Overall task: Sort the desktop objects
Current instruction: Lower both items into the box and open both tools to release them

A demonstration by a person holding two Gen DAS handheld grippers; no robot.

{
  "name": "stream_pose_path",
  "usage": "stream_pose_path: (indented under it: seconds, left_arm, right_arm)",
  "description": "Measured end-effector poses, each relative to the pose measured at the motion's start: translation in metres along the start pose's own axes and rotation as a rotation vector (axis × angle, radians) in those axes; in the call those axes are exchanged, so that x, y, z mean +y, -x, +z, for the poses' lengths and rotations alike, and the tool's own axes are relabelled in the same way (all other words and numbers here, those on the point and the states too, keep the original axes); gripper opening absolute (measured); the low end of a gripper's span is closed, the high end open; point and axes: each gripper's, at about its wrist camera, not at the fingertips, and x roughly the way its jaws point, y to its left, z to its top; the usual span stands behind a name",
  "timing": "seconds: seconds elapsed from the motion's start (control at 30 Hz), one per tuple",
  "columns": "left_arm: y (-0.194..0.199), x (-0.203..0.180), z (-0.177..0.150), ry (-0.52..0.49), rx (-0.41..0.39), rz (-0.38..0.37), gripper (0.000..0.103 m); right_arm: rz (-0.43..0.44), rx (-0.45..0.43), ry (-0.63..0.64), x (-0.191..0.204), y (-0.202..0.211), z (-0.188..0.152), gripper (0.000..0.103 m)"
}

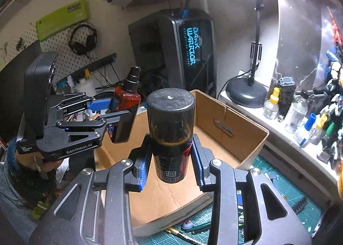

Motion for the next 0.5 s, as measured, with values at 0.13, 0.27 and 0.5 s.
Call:
stream_pose_path:
  seconds: [0.13,0.27,0.5]
  left_arm:
    - [-0.016,-0.001,0.006,-0.019,0.020,0.028,0.034]
    - [-0.037,0.001,0.015,-0.004,0.065,0.019,0.034]
    - [-0.069,0.001,0.025,0.003,0.149,-0.001,0.034]
  right_arm:
    - [0.007,0.054,-0.024,-0.010,-0.023,0.010,0.032]
    - [0.021,0.115,-0.062,-0.021,-0.051,0.019,0.033]
    - [0.032,0.244,-0.123,-0.040,-0.102,0.031,0.032]
